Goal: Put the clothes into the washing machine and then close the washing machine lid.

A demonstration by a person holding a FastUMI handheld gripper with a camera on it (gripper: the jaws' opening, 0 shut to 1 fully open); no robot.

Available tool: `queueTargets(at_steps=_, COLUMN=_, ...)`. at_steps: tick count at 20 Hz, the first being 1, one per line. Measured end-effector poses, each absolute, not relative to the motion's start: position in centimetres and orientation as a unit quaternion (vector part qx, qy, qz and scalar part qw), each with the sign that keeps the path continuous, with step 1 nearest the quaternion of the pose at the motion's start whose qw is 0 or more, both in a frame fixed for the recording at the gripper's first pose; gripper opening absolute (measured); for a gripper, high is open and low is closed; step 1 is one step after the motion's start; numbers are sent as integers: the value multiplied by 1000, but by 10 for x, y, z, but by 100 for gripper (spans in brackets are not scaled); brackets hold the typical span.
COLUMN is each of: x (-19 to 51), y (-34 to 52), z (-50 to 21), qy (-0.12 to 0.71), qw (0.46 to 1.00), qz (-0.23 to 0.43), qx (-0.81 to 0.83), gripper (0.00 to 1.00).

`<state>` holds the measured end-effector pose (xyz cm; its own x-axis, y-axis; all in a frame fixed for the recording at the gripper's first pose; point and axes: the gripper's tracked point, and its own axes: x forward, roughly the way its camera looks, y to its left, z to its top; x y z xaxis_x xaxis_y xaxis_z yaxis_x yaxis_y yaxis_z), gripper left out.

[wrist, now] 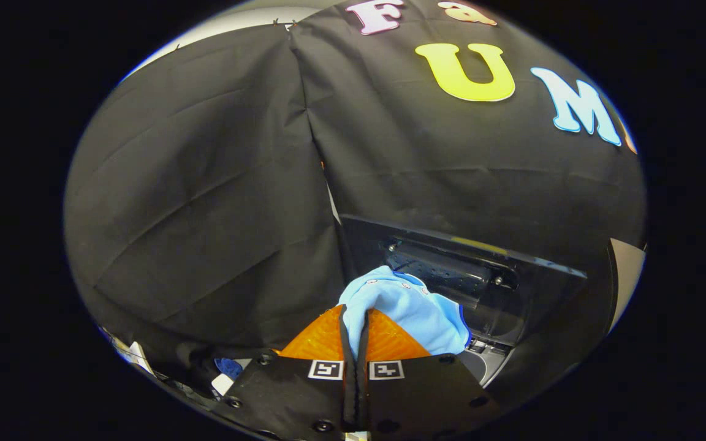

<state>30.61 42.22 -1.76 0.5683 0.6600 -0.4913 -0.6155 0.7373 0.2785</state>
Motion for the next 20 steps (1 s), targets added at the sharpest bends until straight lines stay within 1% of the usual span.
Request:
queueTargets(at_steps=5, x=324, y=422, z=-65, qy=317, qw=890, qz=328, qx=11, gripper=2)
queueTargets(at_steps=6, x=327, y=418, z=-77, qy=332, qw=890, qz=311, qx=-5, gripper=5)
queueTargets(at_steps=7, x=328, y=411, z=-93, qy=358, qw=886, qz=295, qx=-24, gripper=28)
queueTargets(at_steps=8, x=326, y=407, z=-94, qy=371, qw=880, qz=294, qx=-23, gripper=52)
queueTargets(at_steps=10, x=332, y=404, z=-108, qy=374, qw=881, qz=291, qx=-6, gripper=99)
queueTargets(at_steps=17, x=332, y=390, z=-84, qy=349, qw=889, qz=296, qx=14, gripper=99)
queueTargets(at_steps=20, x=334, y=386, z=-58, qy=337, qw=893, qz=296, qx=33, gripper=99)
